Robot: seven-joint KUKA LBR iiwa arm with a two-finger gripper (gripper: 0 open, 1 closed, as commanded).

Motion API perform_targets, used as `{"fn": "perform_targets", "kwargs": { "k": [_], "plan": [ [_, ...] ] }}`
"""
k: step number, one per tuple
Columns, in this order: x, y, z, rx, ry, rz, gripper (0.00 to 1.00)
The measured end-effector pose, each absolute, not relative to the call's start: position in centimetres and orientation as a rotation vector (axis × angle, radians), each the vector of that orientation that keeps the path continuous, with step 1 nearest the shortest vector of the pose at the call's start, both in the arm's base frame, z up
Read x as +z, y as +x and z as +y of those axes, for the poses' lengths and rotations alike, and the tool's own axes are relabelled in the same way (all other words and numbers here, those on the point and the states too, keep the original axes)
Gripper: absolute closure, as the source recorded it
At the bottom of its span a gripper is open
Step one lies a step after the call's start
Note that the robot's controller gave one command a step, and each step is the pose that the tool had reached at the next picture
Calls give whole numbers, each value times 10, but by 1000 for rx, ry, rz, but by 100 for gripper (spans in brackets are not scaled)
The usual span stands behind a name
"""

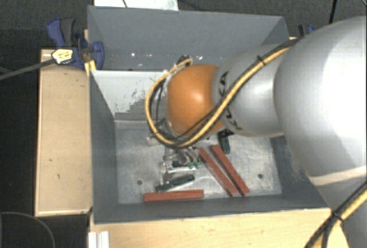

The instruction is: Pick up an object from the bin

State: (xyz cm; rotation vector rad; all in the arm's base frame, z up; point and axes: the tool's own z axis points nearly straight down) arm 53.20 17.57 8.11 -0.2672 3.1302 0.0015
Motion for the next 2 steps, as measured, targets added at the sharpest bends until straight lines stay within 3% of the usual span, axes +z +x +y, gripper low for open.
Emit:
{"fn": "perform_targets", "kwargs": {
  "k": [1,2],
  "plan": [
    [81,532,176,1,-265,3130,0],
    [78,482,92,0,-440,3108,100]
  ]
}}
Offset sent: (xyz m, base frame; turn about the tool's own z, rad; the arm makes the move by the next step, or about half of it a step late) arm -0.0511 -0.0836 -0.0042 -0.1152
